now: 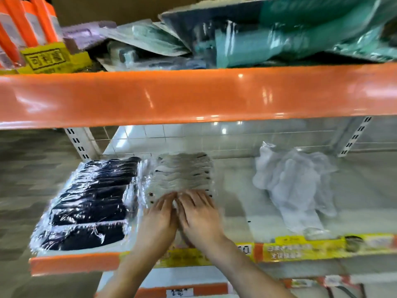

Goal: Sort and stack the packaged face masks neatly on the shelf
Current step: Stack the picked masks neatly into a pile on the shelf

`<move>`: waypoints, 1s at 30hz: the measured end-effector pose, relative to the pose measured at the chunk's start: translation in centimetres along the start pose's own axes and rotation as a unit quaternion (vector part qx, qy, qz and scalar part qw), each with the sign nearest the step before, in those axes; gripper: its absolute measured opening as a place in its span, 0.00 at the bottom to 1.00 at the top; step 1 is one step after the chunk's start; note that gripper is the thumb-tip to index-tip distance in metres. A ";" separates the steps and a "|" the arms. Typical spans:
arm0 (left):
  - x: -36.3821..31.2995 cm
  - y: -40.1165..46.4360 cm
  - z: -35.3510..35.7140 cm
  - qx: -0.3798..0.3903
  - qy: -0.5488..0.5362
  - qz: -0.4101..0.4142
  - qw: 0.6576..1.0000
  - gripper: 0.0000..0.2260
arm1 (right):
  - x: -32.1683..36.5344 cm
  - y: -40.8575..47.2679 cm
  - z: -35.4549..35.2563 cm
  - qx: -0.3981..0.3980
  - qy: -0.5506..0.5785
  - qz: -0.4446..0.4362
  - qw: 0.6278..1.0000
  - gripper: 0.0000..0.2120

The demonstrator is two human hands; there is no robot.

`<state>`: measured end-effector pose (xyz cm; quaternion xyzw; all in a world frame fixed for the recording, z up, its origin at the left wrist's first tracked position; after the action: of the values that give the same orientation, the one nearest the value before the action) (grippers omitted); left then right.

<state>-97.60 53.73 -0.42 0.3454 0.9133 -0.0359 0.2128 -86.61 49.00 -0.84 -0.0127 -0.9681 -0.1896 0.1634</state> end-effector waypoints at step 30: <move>-28.4 13.0 15.9 0.230 0.067 0.010 0.971 0.35 | -29.9 -10.8 -12.6 -0.005 0.178 0.339 0.924 0.13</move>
<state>-64.41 42.75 -2.03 0.3956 0.8893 -0.2195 0.0660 -55.30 35.38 -3.30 -0.3065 -0.8600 -0.1270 0.3877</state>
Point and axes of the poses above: each hand's wrist, its own y-axis towards the middle knuckle, its own z-axis out of the palm, x = y × z, the point moved 3 cm from there along y, towards the middle knuckle, and after that the axes turned 14 degrees about x, right-handed, at the moved point
